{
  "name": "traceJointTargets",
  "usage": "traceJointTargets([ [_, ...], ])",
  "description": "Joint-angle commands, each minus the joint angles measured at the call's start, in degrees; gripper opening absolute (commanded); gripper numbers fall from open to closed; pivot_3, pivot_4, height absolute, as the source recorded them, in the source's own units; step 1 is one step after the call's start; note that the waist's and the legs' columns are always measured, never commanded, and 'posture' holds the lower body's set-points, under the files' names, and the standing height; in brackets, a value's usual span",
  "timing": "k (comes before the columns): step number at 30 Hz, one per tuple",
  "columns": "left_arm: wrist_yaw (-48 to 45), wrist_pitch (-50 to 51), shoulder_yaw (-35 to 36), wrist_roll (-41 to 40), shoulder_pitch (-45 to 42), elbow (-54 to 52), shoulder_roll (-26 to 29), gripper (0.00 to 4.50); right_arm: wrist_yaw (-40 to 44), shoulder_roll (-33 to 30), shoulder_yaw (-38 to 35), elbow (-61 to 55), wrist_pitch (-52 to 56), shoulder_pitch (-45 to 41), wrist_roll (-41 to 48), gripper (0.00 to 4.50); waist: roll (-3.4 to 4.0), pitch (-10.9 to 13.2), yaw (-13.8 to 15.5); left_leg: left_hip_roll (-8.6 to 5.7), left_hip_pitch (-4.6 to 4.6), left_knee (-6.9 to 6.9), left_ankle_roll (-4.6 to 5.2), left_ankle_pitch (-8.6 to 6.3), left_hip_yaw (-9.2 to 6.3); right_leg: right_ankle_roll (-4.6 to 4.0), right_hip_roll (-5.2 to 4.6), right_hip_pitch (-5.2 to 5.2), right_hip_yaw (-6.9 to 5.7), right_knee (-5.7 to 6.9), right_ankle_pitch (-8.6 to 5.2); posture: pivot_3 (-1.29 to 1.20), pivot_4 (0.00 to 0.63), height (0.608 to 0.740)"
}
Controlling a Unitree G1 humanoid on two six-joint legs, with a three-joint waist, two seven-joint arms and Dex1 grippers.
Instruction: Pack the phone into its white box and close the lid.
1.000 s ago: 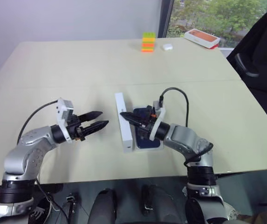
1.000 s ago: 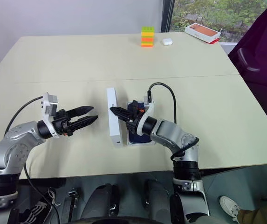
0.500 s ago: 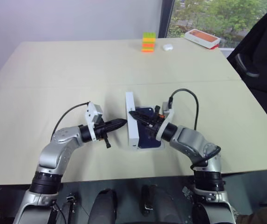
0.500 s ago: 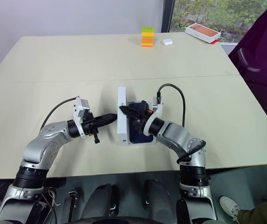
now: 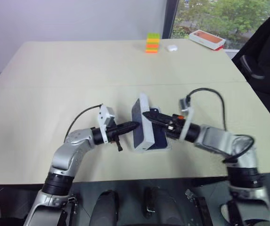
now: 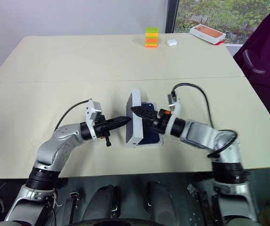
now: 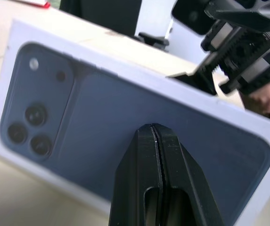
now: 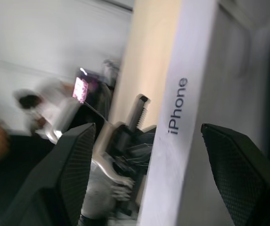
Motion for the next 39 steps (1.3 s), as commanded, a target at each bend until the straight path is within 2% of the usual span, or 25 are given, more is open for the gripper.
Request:
traceJointTargets([
  [1, 0.05, -1.40, -1.43, 0.72, -2.05, 1.85, -2.18, 0.00, 20.96, -11.85, 0.65, 3.22, -2.27, -4.01, -18.87, 3.85, 0.00, 0.00, 0.39, -0.03, 0.01, 0.00, 0.00, 0.00, -0.01, 0.08, 0.00, 0.01, -0.01, -0.01, -0.05, 0.00, 0.150, 0.740],
  [3, -0.39, -2.10, -1.82, 1.33, -2.99, 4.10, -3.20, 0.00, 29.38, -15.52, 2.64, 5.49, -6.06, -5.49, -27.18, 3.85, -0.02, -0.02, 0.61, -0.07, 0.03, 0.00, 0.01, 0.00, -0.01, 0.17, 0.00, 0.01, -0.03, -0.03, -0.10, 0.00, 0.150, 0.740],
  [8, -1.04, -4.34, -3.52, 3.00, -5.26, 8.92, -6.00, 0.00, 41.40, -16.96, 7.54, 6.41, -15.14, -6.32, -44.20, 3.85, -0.01, -0.01, 0.74, 0.01, 0.06, -0.06, 0.03, -0.01, -0.14, 0.17, 0.14, 0.00, -0.05, 0.01, -0.10, 0.00, 0.150, 0.740],
  [16, -0.26, -3.74, -0.16, 2.12, -6.22, 7.69, -4.88, 0.00, 46.32, -13.36, 10.02, 3.49, -18.90, -5.64, -55.82, 3.85, -0.02, -0.01, 1.00, -0.07, 0.02, 0.02, 0.02, -0.01, -0.07, 0.03, -0.02, 0.00, -0.10, 0.01, 0.04, 0.00, 0.150, 0.740],
  [17, -0.27, -3.20, 0.54, 1.75, -6.10, 6.95, -4.16, 0.00, 46.65, -13.00, 10.34, 3.44, -19.72, -5.36, -57.48, 3.31, -0.02, -0.01, 1.00, -0.08, 0.02, 0.02, 0.02, -0.01, -0.07, 0.04, -0.03, 0.00, -0.10, 0.01, 0.04, 0.00, 0.150, 0.740],
  [18, -0.37, -2.30, 1.51, 1.20, -5.66, 5.75, -2.84, 0.00, 47.20, -12.66, 10.44, 3.54, -20.72, -5.29, -58.95, 3.02, -0.02, -0.01, 0.99, -0.08, 0.02, 0.02, 0.02, -0.01, -0.08, 0.04, -0.02, 0.01, -0.10, 0.01, 0.04, 0.00, 0.150, 0.740],
  [24, -3.22, 0.61, 3.38, 2.18, -0.46, 1.54, 8.38, 0.00, 50.48, -11.50, 12.15, 4.75, -26.26, -6.43, -67.76, 0.04, 0.00, -0.01, 0.68, -0.04, 0.08, -0.03, 0.01, 0.00, -0.10, 0.03, 0.03, 0.01, -0.10, 0.04, 0.04, 0.00, 0.150, 0.740],
  [31, -3.60, 2.79, 0.32, 4.60, 0.12, 3.41, 10.65, 0.00, 52.71, -9.54, 15.15, 1.91, -30.04, -4.62, -74.80, 0.04, 0.00, -0.01, 1.08, -0.11, 0.06, 0.05, -0.02, 0.02, -0.07, 0.03, -0.09, 0.08, -0.10, 0.02, 0.04, 0.00, 0.150, 0.740],
  [39, -2.78, 2.91, -3.66, 6.17, -0.37, 6.46, 6.09, 0.00, 53.90, -7.47, 14.86, 2.89, -30.90, -2.98, -77.90, 0.04, 0.00, -0.01, 0.98, -0.13, 0.10, 0.04, -0.03, 0.02, -0.09, 0.03, -0.08, 0.09, -0.11, 0.06, 0.05, 0.00, 0.150, 0.740],
])
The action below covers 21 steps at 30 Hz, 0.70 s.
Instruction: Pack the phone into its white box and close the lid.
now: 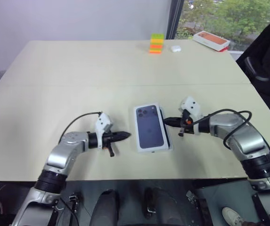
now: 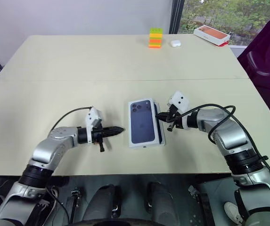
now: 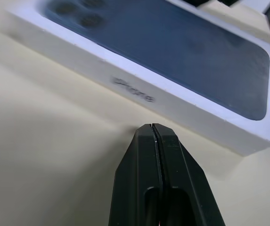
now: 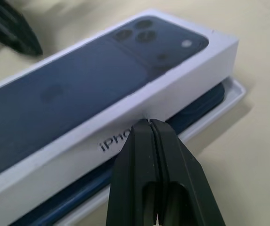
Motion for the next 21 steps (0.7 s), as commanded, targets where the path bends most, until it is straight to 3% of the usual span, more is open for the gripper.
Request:
traceJointTargets([
  [1, 0.16, 0.03, -0.30, 0.28, -0.74, 0.67, -0.98, 0.00, 0.28, 0.87, -2.15, -1.23, -0.40, 0.34, -0.14, 0.04, 0.00, 0.00, -0.04, 0.00, 0.02, 0.00, 0.00, 0.00, 0.00, 0.00, 0.01, 0.00, 0.00, 0.04, 0.00, 0.00, 0.150, 0.740],
  [9, 1.50, 1.86, 0.83, -1.58, -3.92, -0.07, -4.24, 0.00, 1.12, 0.18, -3.70, -1.85, 0.15, 1.73, -1.37, 0.04, 0.00, 0.00, -0.01, -0.01, 0.43, 0.01, -0.04, 0.02, 0.00, 0.01, 0.00, 0.39, 0.02, 0.06, -0.01, 0.00, 0.150, 0.740],
  [21, 1.74, 2.97, -0.20, -0.93, -3.89, -2.28, -4.32, 0.00, 3.75, -2.11, -4.25, -1.40, -2.28, 4.76, -4.62, 0.04, 0.00, 0.00, -0.10, -0.01, 0.56, -0.02, -0.04, 0.02, 0.02, 0.01, 0.01, 0.46, 0.05, 0.08, -0.01, 0.00, 0.150, 0.740],
])
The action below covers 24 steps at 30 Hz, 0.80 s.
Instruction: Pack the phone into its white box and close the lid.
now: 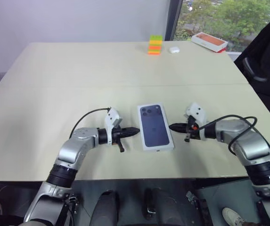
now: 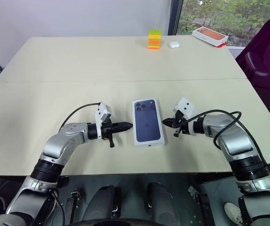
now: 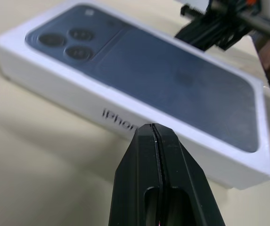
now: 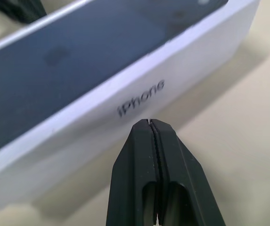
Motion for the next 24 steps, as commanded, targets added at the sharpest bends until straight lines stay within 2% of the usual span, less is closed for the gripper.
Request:
traceJointTargets([
  [1, -0.05, 0.13, 0.24, -0.74, 0.08, -2.01, -0.26, 0.00, 0.35, -0.28, -1.28, -1.71, -1.61, 0.06, -0.78, 0.04, 0.00, 0.00, -0.05, 0.00, 0.01, 0.00, 0.00, 0.00, 0.00, 0.01, 0.00, 0.00, 0.00, 0.00, -0.01, 0.00, 0.150, 0.740],
  [5, 0.89, 0.48, 0.45, -1.12, -0.38, -2.13, -1.65, 0.00, -0.31, 0.44, -0.96, -2.17, -2.08, 0.86, -1.62, 0.04, 0.00, 0.00, 0.06, 0.00, 0.08, 0.00, 0.00, 0.00, -0.02, 0.05, 0.01, 0.08, 0.00, 0.00, -0.03, 0.00, 0.150, 0.740],
  [12, 0.13, -0.37, 0.15, -0.02, 0.82, -2.21, -0.23, 0.00, 0.07, 0.03, -0.60, -1.69, -3.40, 0.67, -3.57, 0.04, 0.00, 0.00, 0.03, -0.01, 0.09, 0.00, 0.00, 0.00, 0.00, 0.03, 0.00, 0.10, 0.01, -0.01, -0.02, 0.00, 0.150, 0.740],
  [17, 2.60, 0.83, 6.00, -3.54, -3.10, -0.21, -1.26, 0.00, -2.46, 2.87, -7.34, 4.73, -1.85, -5.77, 0.00, 0.04, -0.02, 0.02, -0.05, 0.00, 0.13, 0.01, -0.04, 0.02, 0.00, 0.04, 0.02, 0.09, 0.02, 0.01, -0.03, 0.00, 0.150, 0.740],
  [20, 5.42, -3.83, 6.96, -1.72, -8.94, 5.07, -4.58, 0.00, -3.50, 5.94, -8.46, 4.67, -0.69, -8.64, 1.70, 0.04, -0.02, 0.02, 0.10, 0.00, 0.20, 0.01, -0.05, 0.04, -0.06, 0.05, 0.05, 0.19, -0.02, 0.01, -0.03, 0.00, 0.150, 0.740],
  [24, 6.14, -5.14, 6.44, -1.26, -14.47, 11.97, -8.90, 0.00, -5.03, 8.86, -7.30, 6.83, 0.85, -11.34, 0.68, 0.04, -0.02, 0.01, 0.05, -0.01, 0.17, 0.00, -0.05, 0.03, -0.03, -0.06, 0.02, 0.21, -0.01, -0.02, 0.05, 0.00, 0.150, 0.740],
])
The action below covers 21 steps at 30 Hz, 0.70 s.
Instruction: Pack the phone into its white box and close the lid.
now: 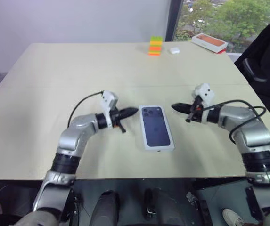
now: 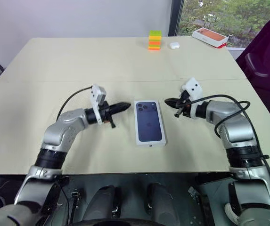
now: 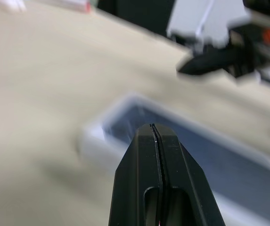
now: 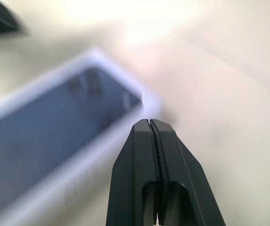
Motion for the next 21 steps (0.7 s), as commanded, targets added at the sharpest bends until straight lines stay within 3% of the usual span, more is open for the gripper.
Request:
traceJointTargets([
  [1, 0.18, -1.69, -1.11, 1.28, -3.37, 5.14, -2.66, 0.00, -1.25, 0.68, 1.32, 2.11, -0.31, -2.08, -2.11, 0.04, 0.00, 0.00, -0.05, 0.00, 0.00, 0.00, 0.00, 0.00, 0.04, 0.02, -0.01, 0.01, 0.02, -0.03, -0.01, 0.00, 0.150, 0.740],
  [5, -0.97, -4.24, -4.55, 4.99, -5.13, 12.51, -5.00, 0.00, -1.75, 2.27, 5.13, 3.11, -1.65, -1.49, -5.05, 0.04, 0.00, 0.00, -0.13, -0.01, -0.02, -0.03, 0.01, -0.01, 0.08, 0.09, -0.02, 0.00, 0.03, -0.09, -0.05, 0.00, 0.150, 0.740],
  [8, -3.09, -5.15, -7.04, 7.17, -3.96, 12.27, -3.99, 0.00, 1.02, 0.49, 7.98, -0.15, -1.51, 2.36, -6.13, 0.04, 0.00, 0.00, -0.13, 0.00, -0.03, -0.11, 0.02, -0.01, 0.06, 0.09, 0.01, -0.07, 0.02, -0.08, -0.05, 0.00, 0.150, 0.740],
  [18, -19.06, 2.88, -10.08, 2.68, 4.35, -1.75, 7.79, 0.00, 13.54, -9.98, 7.72, -14.08, 5.50, 11.46, 1.04, 0.04, 0.03, -0.02, -0.20, 0.02, 0.16, -0.07, 0.02, -0.02, -0.01, 0.21, 0.01, 0.13, 0.00, -0.08, -0.16, 0.00, 0.150, 0.740],
  [21, -18.66, 1.15, -8.96, 3.30, 4.76, -2.52, 8.94, 0.00, 14.26, -10.38, 6.96, -14.11, 5.29, 11.41, 1.81, 0.04, 0.02, -0.02, -0.13, 0.01, 0.16, -0.02, 0.01, -0.02, -0.02, 0.17, 0.00, 0.14, 0.00, -0.08, -0.15, 0.00, 0.150, 0.740],
])
